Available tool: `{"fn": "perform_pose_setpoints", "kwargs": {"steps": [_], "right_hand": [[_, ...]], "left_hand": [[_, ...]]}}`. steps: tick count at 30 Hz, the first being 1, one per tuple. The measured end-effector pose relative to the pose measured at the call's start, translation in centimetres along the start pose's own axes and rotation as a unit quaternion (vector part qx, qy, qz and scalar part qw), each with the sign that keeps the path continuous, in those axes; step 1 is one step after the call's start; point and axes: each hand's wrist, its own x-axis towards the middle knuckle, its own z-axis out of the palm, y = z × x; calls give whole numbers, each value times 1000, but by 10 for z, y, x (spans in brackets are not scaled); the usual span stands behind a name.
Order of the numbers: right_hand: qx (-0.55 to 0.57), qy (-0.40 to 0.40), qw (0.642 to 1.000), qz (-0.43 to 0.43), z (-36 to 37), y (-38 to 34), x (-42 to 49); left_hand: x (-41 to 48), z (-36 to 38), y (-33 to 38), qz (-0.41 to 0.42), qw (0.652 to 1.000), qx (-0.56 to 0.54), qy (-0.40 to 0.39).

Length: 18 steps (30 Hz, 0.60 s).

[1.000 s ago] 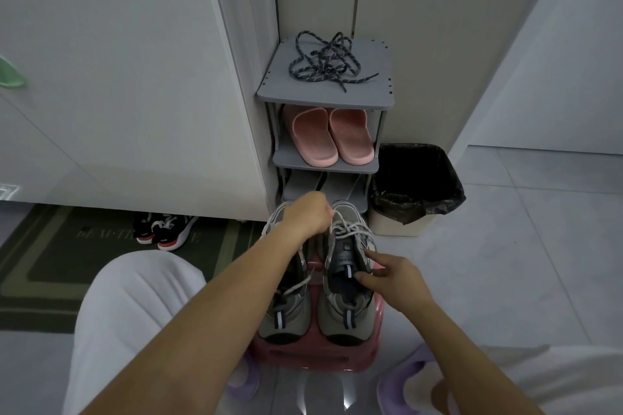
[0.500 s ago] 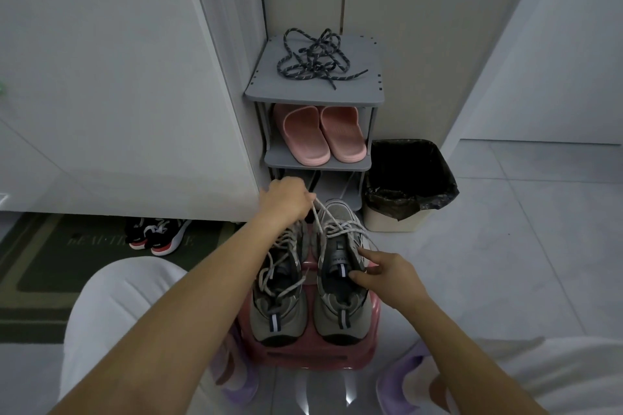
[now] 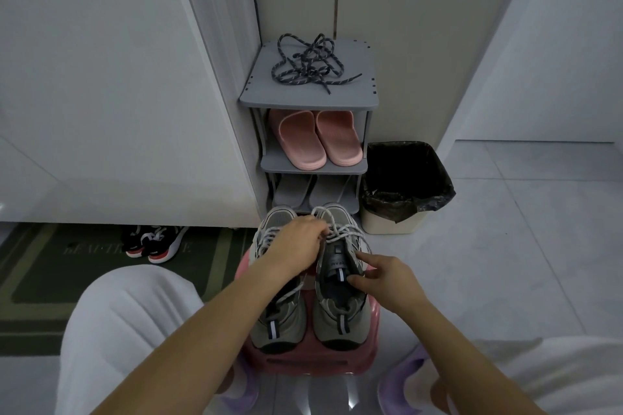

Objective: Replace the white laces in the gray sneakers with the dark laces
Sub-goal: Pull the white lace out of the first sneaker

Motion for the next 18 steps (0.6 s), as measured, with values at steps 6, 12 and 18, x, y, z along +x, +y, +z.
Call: {"fn": "perform_pose_setpoints", "kwargs": {"steps": [6,12,18], "right_hand": [[-1,2,1000,-1,0,0,0],[2,-2,1000,5,0,-1,0],[-11,-1,1000,3,1,-1,1]], "left_hand": [[10,-25,-21,-26,997,57,49],[16,-45,-23,-3,991,124,-43],[11,-20,-3,28,992,67,-105]]}}
